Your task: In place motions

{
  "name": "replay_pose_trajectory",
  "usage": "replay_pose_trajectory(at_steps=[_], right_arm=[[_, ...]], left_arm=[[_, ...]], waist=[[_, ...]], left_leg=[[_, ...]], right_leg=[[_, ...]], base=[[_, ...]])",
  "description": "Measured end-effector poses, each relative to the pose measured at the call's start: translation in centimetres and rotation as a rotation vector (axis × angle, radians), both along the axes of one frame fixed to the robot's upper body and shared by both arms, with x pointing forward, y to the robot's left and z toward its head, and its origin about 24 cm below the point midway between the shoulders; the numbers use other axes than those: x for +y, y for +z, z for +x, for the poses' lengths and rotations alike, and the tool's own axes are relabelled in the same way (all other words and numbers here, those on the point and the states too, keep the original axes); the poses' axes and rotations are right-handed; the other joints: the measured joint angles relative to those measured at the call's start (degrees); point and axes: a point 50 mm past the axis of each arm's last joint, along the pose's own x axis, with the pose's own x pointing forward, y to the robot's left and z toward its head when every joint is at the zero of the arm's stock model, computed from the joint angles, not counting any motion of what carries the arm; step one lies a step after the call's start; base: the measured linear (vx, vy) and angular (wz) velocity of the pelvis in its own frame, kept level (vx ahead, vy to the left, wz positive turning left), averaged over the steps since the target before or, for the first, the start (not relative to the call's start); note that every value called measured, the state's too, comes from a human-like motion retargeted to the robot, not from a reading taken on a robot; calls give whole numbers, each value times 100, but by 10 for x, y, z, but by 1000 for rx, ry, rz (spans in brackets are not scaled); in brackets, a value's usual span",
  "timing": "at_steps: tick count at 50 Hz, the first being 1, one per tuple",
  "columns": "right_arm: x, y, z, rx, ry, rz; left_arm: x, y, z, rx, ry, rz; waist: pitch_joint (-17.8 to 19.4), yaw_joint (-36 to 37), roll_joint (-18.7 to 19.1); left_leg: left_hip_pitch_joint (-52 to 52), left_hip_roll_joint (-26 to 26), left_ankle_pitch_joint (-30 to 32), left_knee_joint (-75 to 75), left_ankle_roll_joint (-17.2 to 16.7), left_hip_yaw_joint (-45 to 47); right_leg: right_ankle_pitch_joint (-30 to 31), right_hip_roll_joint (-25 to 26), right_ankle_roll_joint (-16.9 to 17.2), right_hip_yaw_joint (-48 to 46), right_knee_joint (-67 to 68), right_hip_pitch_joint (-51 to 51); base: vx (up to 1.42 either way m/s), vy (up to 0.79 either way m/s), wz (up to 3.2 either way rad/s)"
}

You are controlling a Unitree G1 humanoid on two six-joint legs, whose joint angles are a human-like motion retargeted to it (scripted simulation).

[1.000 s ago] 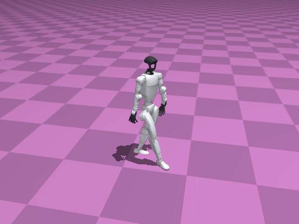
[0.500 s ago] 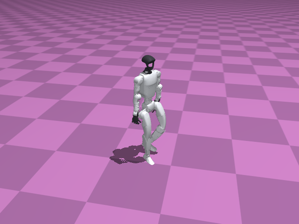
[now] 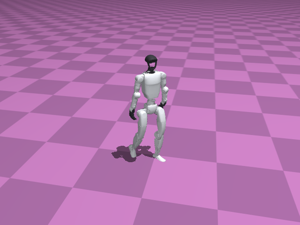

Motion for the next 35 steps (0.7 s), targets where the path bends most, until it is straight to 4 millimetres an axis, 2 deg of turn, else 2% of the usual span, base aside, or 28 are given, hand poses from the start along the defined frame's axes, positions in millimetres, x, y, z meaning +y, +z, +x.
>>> replay_pose_trajectory(at_steps=[2, 3, 5, 8, 10, 12, 15, 20, 23, 25, 28, 30, 33, 35], right_arm=[[-1, 0, 0, -4, -20, -2], [0, 0, 1, -7, -15, -1], [0, -1, 4, -20, 5, 2], [7, -5, 13, -69, 27, 37], [14, -7, 19, -105, 41, 61], [17, -9, 23, -128, 55, 70], [20, -10, 30, -147, 71, 72], [18, -10, 40, -177, 48, 70], [15, -10, 38, -166, 20, 49], [14, -9, 30, -147, 2, 37], [9, -7, 23, -111, -43, 13], [8, -4, 14, -74, -76, 2], [7, -2, 4, -28, -137, -11], [9, -3, 9, -48, -162, -12]], left_arm=[[4, -3, 15, -39, -7, 27], [6, -4, 21, -60, -6, 39], [11, -5, 31, -96, -17, 48], [26, -3, 49, -125, -87, 61], [37, -1, 60, -140, -147, 84], [44, -1, 69, -158, -199, 104], [48, 0, 78, -185, -242, 110], [38, -1, 85, -207, -222, 76], [27, -2, 81, -198, -204, 28], [19, -3, 73, -180, -195, 1], [9, -4, 60, -152, -187, -40], [3, -4, 44, -116, -166, -51], [-7, -3, 14, -44, -103, -43], [-12, -1, 0, -9, -42, -25]], waist=[[57, 90, 137], [91, 88, 174], [169, -136, 112], [313, -440, 143], [353, -477, 74], [328, -595, -64], [270, -828, -298], [358, -980, -612], [344, -1043, -563], [258, -1113, -507], [52, -1106, -384], [-159, -1039, -357], [-495, -976, -288], [-458, -933, -445]], left_leg=[[218, 144, -116, -69, 13, 119], [323, 192, -170, -92, 25, 207], [570, -6, -298, -173, 186, 372], [767, 106, -387, -213, 230, 307], [894, 156, -458, -249, 227, 429], [1019, 17, -548, -320, 273, 475], [1199, -308, -678, -433, 346, 414], [1820, -787, -922, -699, 432, 575], [2094, -799, -1099, -711, 499, 591], [2217, -785, -1197, -668, 556, 504], [2308, -721, -1193, -498, 619, 482], [2382, -726, -988, -362, 640, 498], [2292, -614, -277, 163, 755, 629], [2083, -577, 299, 934, 954, 737]], right_leg=[[361, -50, -346, -133, 1005, -515], [273, -173, -506, -320, 1481, -726], [-191, -535, -562, -611, 2158, -1035], [-234, -333, -562, -1033, 2138, -1388], [-93, -6, -427, -1036, 1688, -1644], [41, 108, -120, -1047, 1027, -1865], [298, 36, 253, -1270, -195, -2103], [729, -220, 691, -1472, -1908, -2383], [607, -339, 812, -1929, -2400, -2347], [499, -425, 723, -2248, -2459, -2188], [889, -469, 208, -2532, -2520, -2048], [1214, -471, 75, -2408, -2546, -1987], [965, -541, 193, -2252, -2427, -1889], [820, -643, 230, -2087, -2450, -1651]], base=[[37, 3, -88], [42, 1, -72], [52, 0, -7], [32, -22, 16], [19, -31, -23], [33, -29, 6], [33, -25, 17], [34, -19, -14], [46, -21, 11], [51, -24, 27], [54, -25, 11], [60, -24, -12], [68, -36, -13], [47, -33, -38]])
